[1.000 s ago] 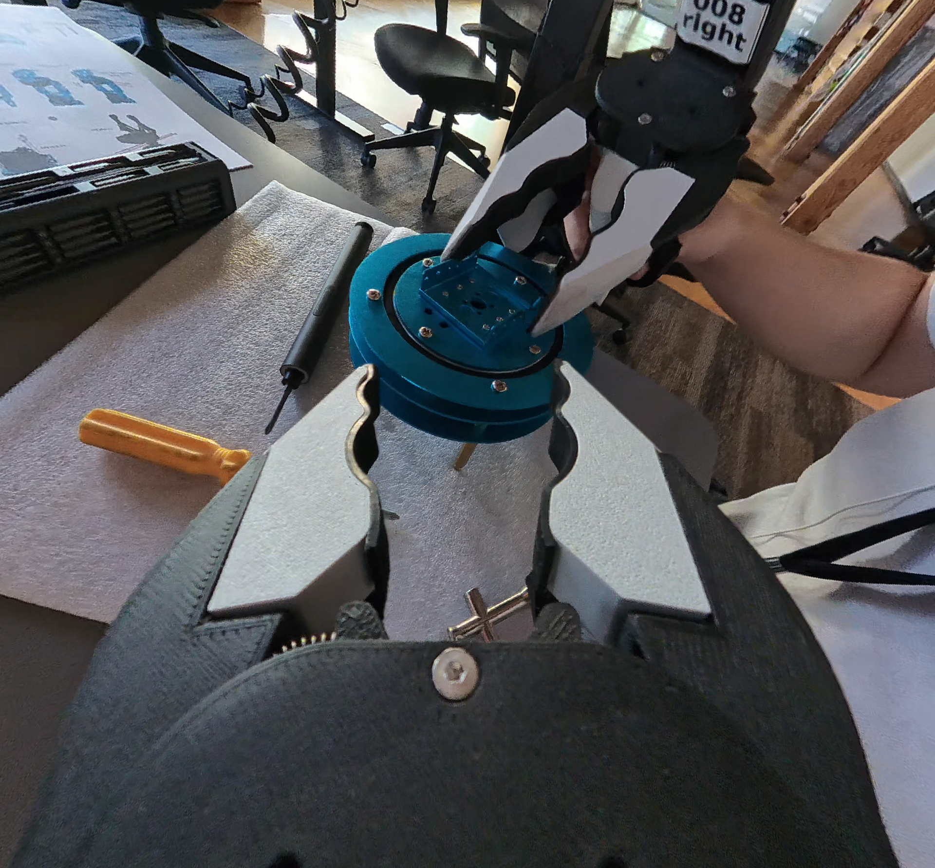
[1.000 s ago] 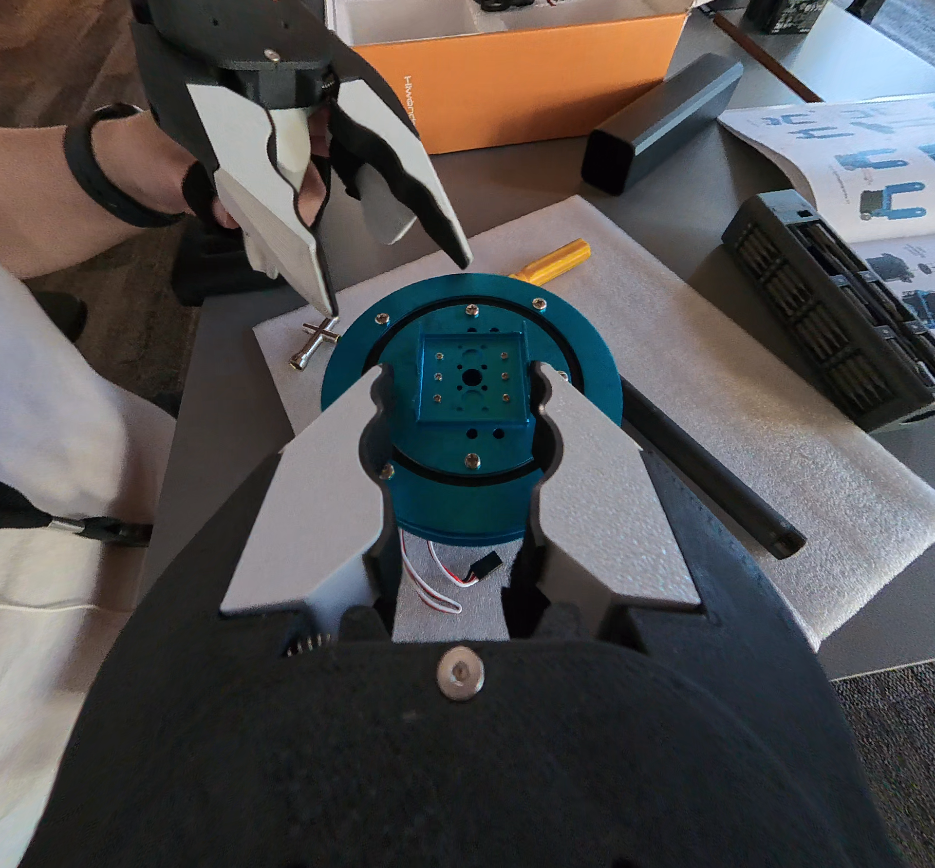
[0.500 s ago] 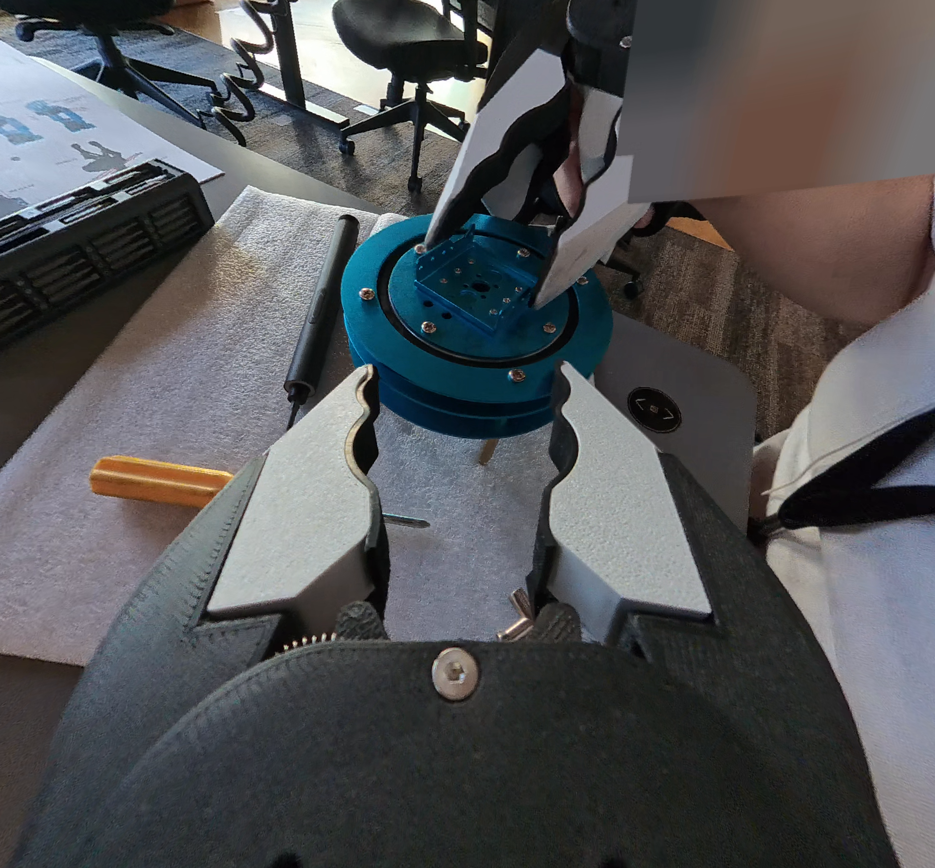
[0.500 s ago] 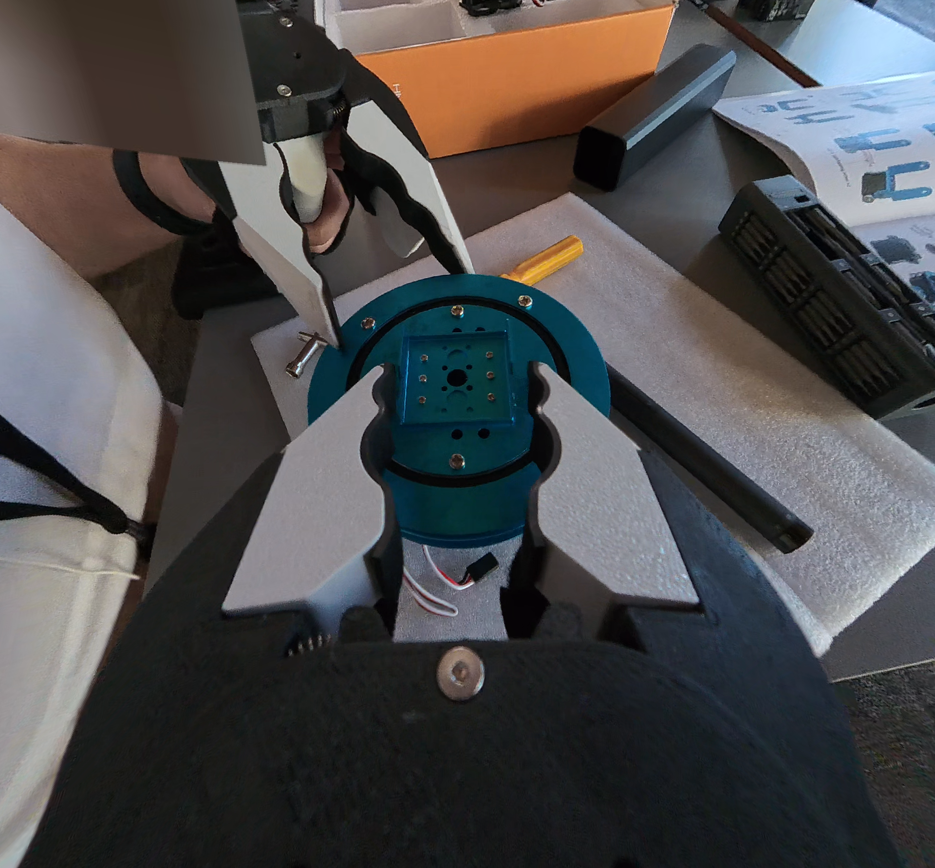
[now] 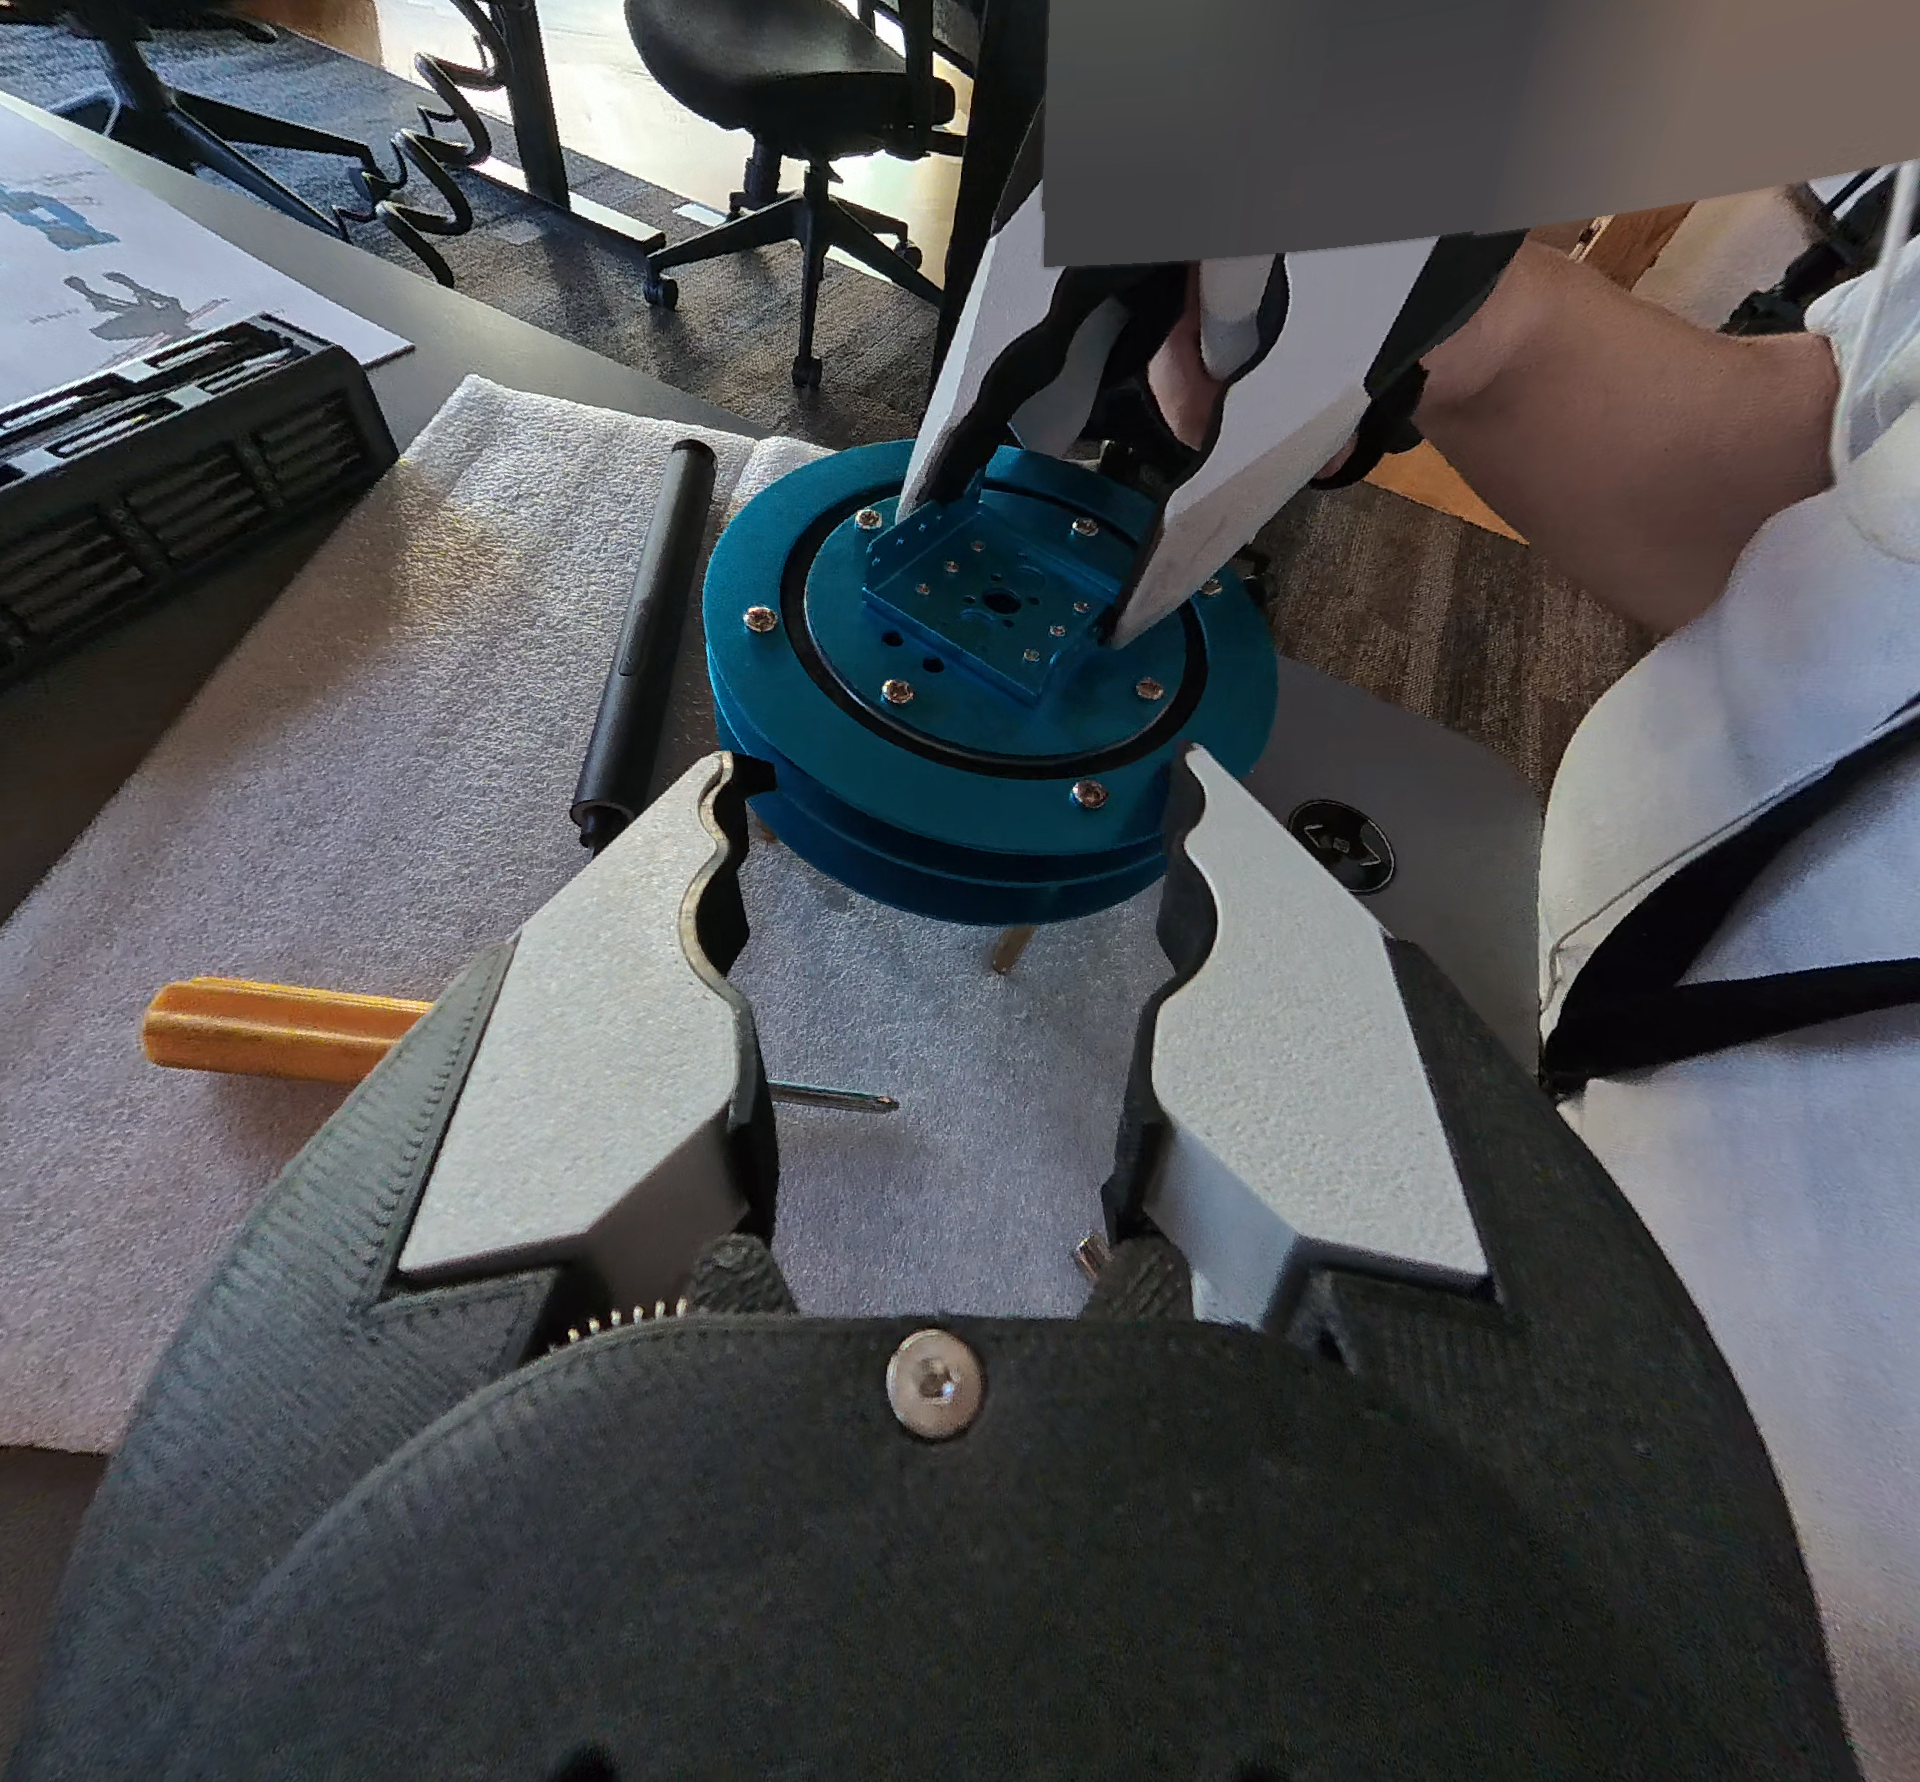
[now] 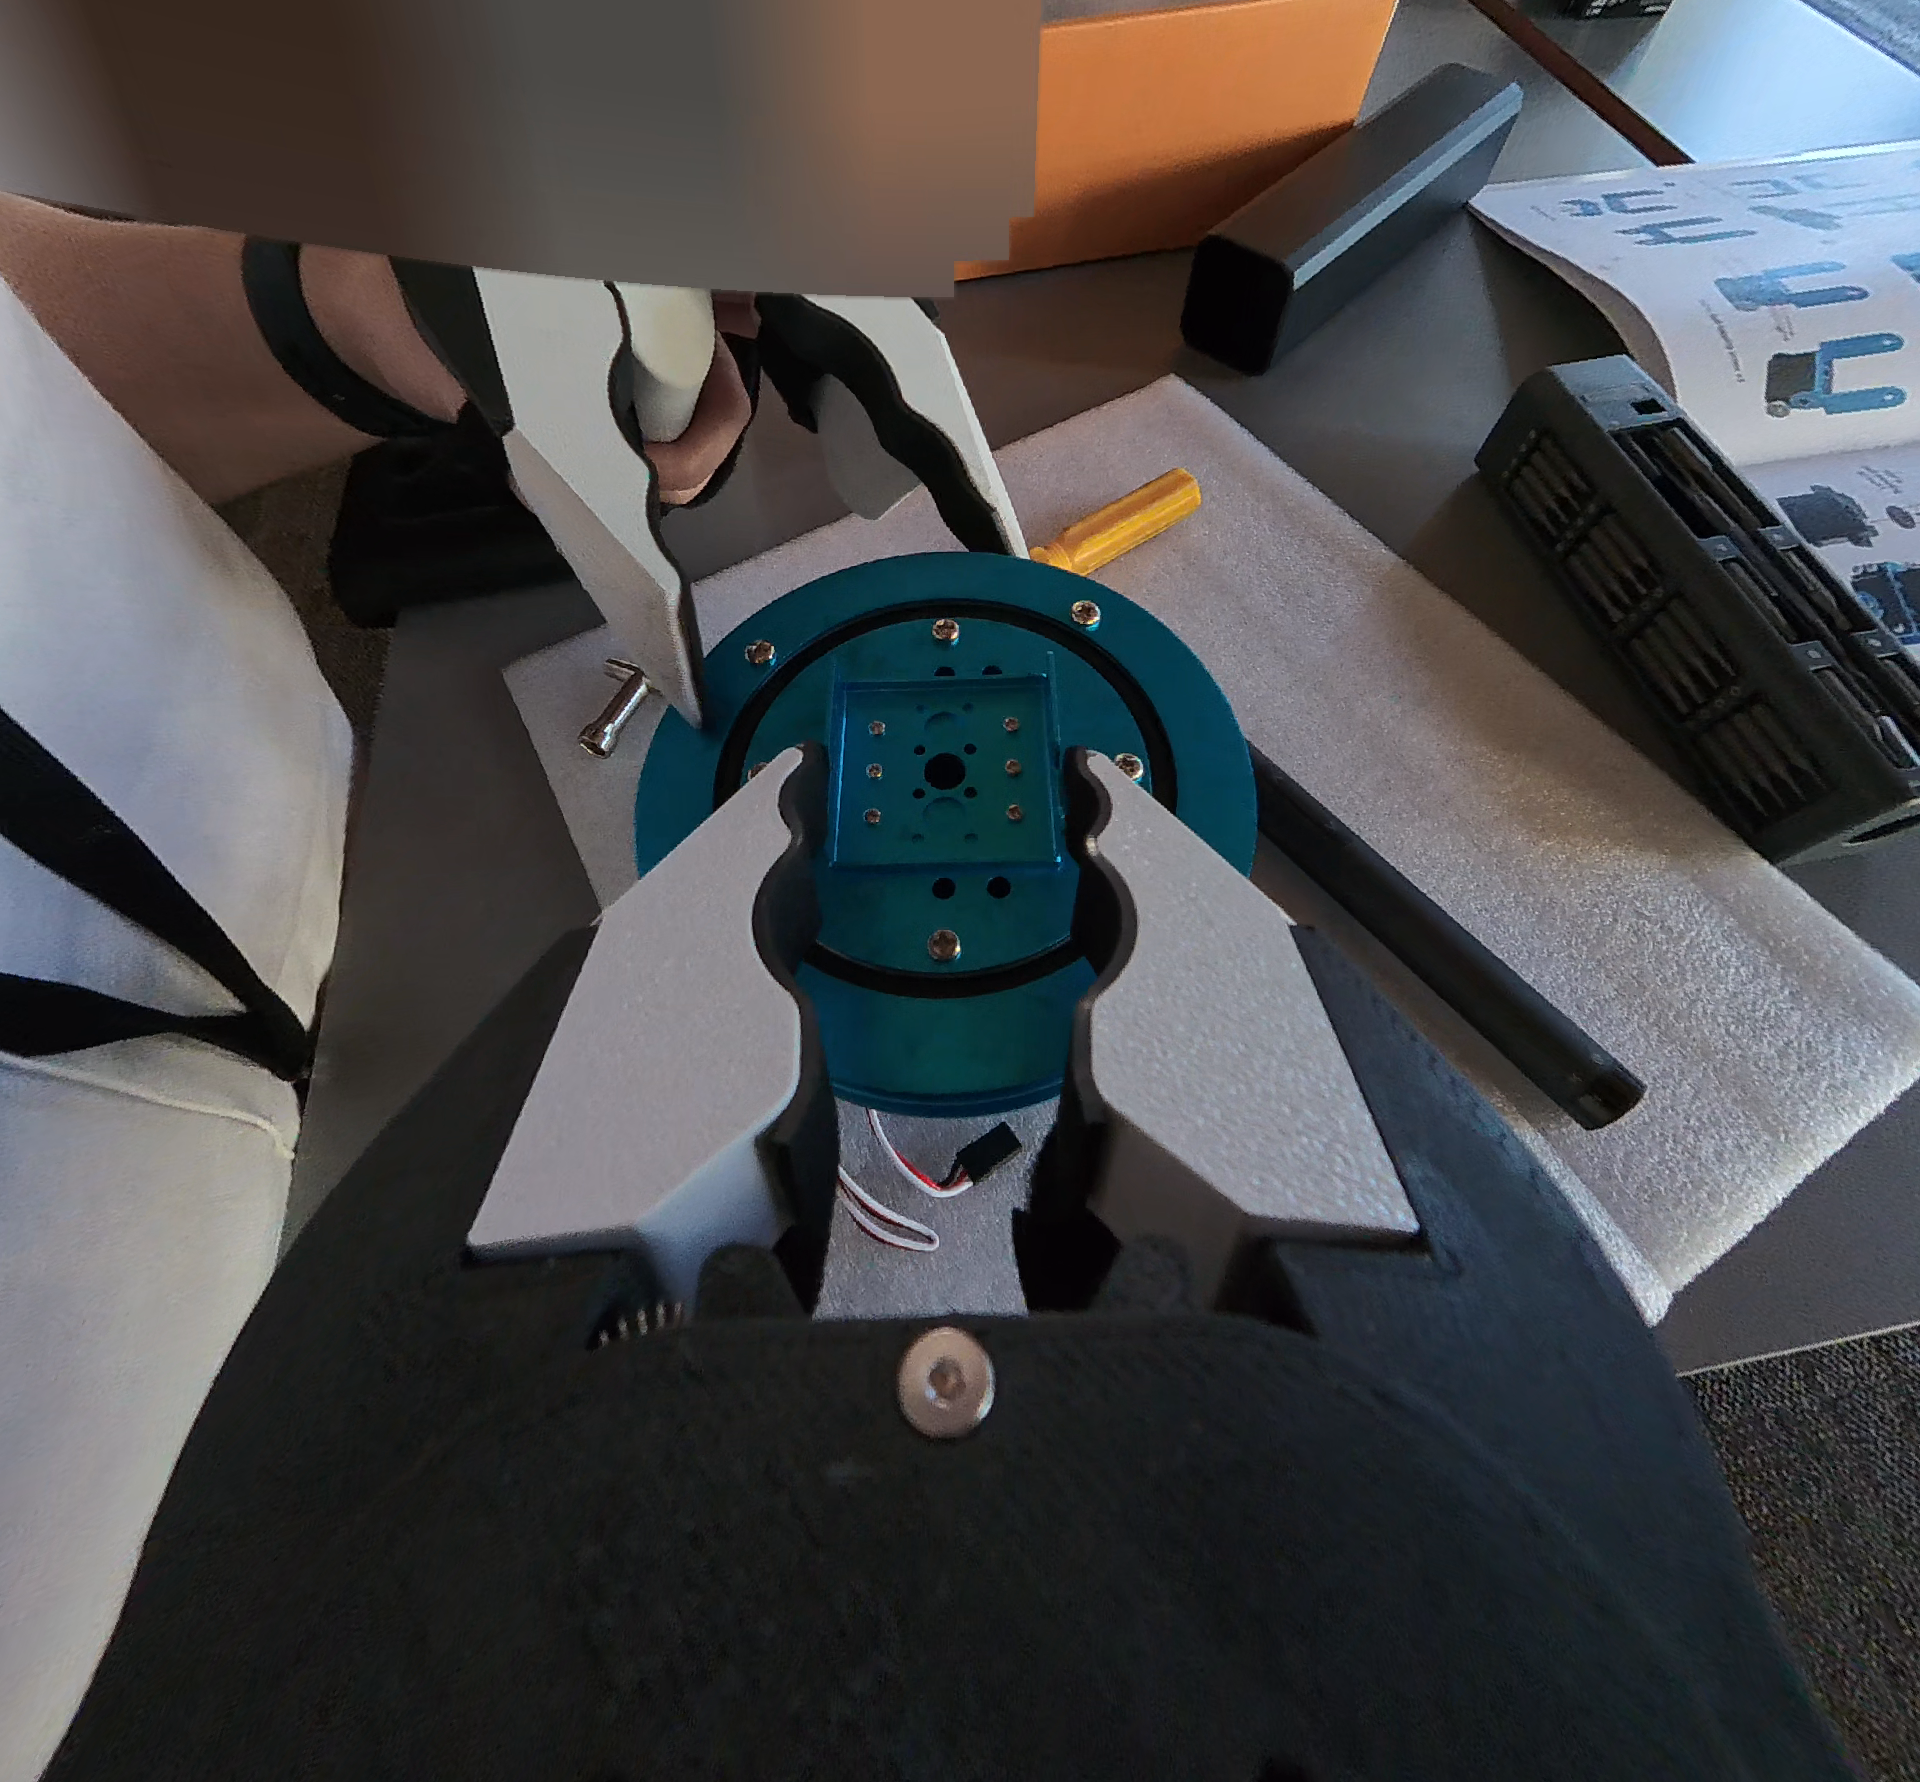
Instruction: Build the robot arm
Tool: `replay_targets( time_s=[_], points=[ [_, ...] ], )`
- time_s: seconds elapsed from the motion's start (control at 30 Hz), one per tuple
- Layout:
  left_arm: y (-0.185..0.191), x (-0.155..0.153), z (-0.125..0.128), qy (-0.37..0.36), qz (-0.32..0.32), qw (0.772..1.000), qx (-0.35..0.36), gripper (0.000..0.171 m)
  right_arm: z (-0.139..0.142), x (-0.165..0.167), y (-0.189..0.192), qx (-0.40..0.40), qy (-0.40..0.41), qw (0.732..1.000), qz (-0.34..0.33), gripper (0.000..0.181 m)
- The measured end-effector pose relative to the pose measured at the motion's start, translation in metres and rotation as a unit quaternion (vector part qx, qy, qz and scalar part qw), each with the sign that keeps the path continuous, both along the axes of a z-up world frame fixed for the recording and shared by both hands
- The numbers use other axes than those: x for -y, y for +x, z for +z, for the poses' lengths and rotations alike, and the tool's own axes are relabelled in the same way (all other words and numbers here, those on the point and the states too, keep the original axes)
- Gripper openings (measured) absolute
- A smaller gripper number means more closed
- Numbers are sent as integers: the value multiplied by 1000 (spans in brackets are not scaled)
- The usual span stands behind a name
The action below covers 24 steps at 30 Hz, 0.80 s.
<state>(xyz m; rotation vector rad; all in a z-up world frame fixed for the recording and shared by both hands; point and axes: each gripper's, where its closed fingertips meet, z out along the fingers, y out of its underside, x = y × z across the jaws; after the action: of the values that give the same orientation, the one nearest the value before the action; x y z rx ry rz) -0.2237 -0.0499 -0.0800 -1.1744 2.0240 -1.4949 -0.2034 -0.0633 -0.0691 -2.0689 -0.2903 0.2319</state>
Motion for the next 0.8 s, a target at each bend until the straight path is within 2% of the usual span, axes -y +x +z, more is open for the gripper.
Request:
replay_targets(
  time_s=[0.43,0.6,0.8],
  points=[
    [-2,3,3,21,22,999,14,74,4,0,2,-40,15,999,-32,47],
    [-2,-1,6,36,23,999,16,70,4,1,2,-31,20,999,-30,46],
    [3,-1,36,-20,-13,998,53,59,4,7,4,-35,23,999,-31,48]
  ],
)
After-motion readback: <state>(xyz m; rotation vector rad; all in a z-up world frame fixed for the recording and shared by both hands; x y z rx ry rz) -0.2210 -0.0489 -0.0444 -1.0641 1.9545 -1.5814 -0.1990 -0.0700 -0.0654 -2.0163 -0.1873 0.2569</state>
